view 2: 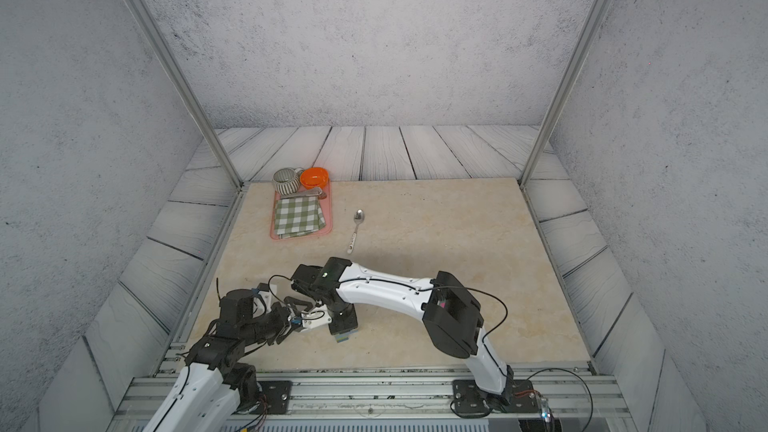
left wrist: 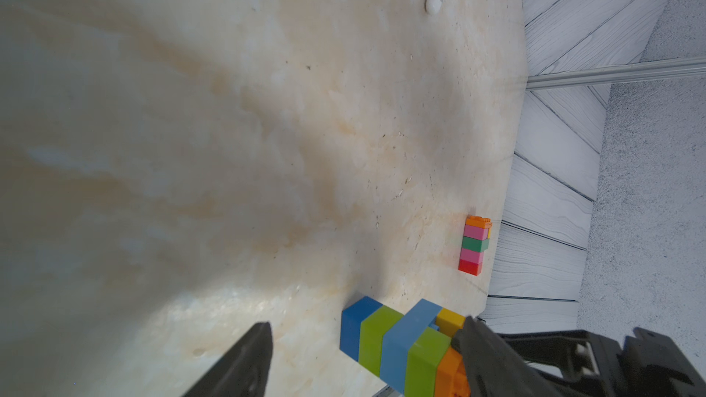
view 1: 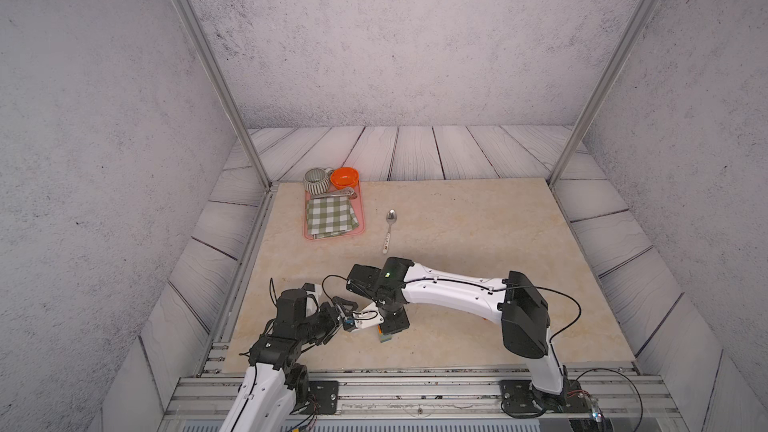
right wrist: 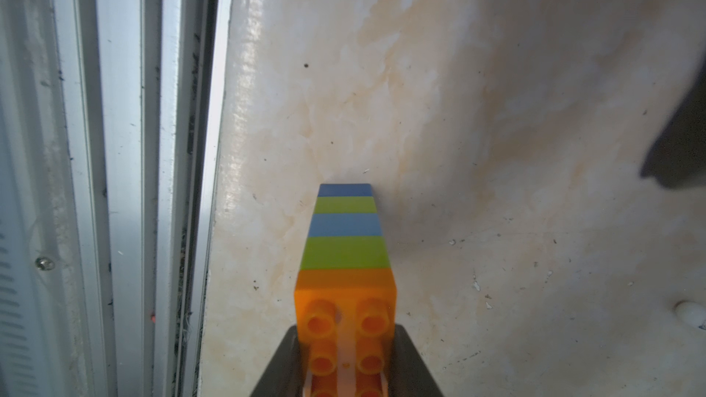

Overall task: Assemble the letter p with lego
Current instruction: Assemble the lego brick with the lego brick.

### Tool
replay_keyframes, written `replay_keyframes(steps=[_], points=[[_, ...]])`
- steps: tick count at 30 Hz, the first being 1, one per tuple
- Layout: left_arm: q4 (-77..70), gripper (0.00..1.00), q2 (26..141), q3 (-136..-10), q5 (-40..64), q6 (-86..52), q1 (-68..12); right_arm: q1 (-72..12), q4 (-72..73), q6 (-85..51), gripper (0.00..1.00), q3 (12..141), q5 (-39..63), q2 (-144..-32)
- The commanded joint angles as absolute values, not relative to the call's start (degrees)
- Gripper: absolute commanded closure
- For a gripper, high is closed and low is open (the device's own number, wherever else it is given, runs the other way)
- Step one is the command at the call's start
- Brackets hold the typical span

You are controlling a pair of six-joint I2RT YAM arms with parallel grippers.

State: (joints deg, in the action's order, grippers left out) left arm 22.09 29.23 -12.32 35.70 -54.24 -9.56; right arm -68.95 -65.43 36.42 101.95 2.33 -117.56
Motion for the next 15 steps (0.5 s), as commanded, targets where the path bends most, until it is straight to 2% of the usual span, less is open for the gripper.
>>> replay_keyframes(steps=[1,4,6,11,15], points=[[22.6,0.19,28.7,-12.5,38.2,-52.5,-10.8,-68.6,-64.3,34.4,0.59,102.8,3.1,-120.1],[22.7,0.19,28.4,-12.5,38.2,-52.6,-10.7,-68.6,-64.4,34.1,0.58,103.3,3.3,-120.1],[22.7,0.19,28.3,-12.4,38.2,-52.6,-10.7,-68.5,-64.3,34.0,0.51,103.4,3.5,-119.9],[22.5,0.19,28.5,-12.6,38.2,-52.6,-10.7,-68.5,-63.5,33.3,0.44,103.5,3.7,-118.3],[22.7,0.19,28.4,-12.5,38.2,-52.6,-10.8,-68.3,-62.1,32.2,0.43,102.8,3.2,-116.1]])
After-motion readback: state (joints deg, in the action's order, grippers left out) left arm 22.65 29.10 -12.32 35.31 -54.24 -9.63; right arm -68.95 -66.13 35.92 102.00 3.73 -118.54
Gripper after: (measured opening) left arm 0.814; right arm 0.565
